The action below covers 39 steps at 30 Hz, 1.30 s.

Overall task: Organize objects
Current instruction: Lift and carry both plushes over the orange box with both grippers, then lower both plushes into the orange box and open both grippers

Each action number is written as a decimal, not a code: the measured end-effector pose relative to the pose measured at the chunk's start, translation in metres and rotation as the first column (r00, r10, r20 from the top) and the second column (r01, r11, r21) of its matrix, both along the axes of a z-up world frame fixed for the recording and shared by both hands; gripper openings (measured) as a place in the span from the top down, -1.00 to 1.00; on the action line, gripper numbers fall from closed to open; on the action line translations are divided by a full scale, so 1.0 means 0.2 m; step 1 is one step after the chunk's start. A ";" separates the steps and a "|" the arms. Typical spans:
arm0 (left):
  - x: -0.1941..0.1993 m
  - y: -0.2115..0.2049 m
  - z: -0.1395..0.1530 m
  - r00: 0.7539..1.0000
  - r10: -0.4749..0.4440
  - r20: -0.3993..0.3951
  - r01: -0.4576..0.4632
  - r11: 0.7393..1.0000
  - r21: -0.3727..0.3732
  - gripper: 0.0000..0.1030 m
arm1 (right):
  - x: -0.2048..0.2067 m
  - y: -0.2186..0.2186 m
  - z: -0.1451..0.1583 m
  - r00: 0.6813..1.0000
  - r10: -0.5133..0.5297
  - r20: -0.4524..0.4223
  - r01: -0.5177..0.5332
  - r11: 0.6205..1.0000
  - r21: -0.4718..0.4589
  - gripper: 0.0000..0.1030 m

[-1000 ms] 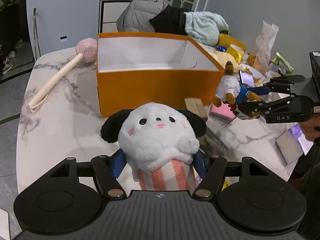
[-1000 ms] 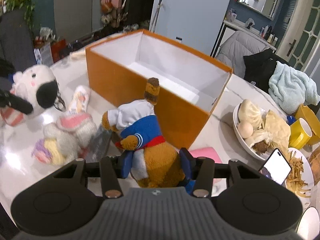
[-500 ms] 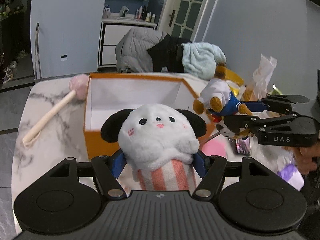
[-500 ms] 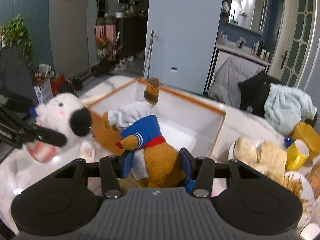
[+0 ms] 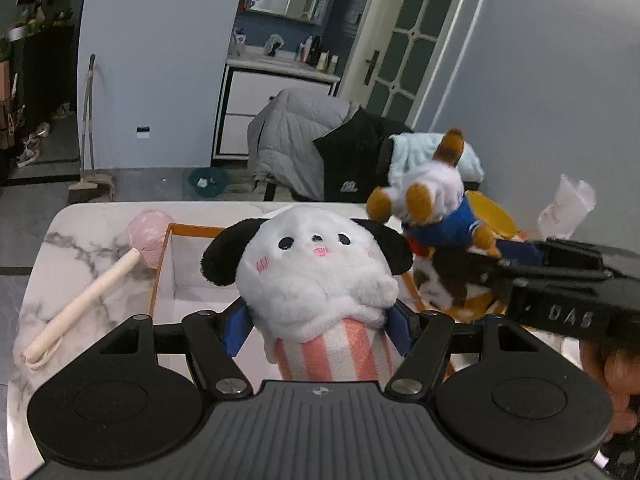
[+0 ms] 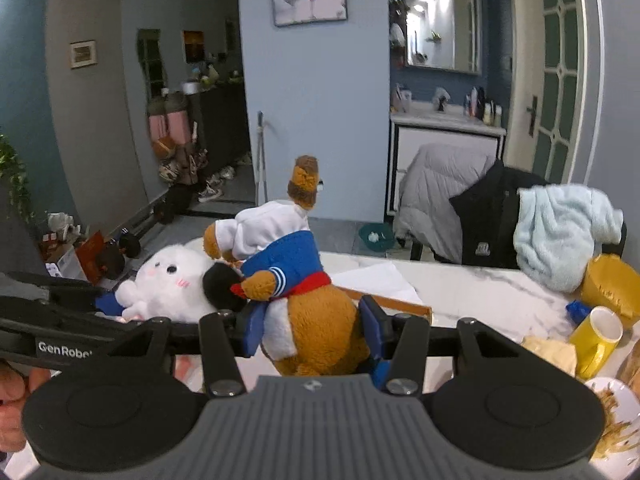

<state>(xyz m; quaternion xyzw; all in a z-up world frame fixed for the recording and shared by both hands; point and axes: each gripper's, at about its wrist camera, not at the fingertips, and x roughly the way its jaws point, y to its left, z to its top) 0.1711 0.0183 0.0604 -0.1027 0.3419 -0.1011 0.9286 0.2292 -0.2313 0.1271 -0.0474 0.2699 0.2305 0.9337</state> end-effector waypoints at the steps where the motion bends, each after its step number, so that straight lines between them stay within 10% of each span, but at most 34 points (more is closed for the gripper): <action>1: 0.03 0.00 -0.03 1.000 0.005 -0.012 -0.005 1.000 0.014 -0.54 | 0.04 0.01 -0.04 1.000 -0.008 -0.019 0.008 1.000 -0.006 0.00; 15: 0.27 0.06 -0.39 0.985 0.029 -0.171 -0.014 0.996 0.089 -0.54 | 0.25 0.12 -0.49 0.981 -0.066 -0.185 0.038 0.987 -0.154 0.00; 39: 0.34 -0.01 -0.62 0.956 0.084 -0.282 -0.035 0.984 0.176 -0.56 | 0.29 0.27 -0.72 0.968 -0.085 -0.237 0.016 0.960 -0.279 -0.02</action>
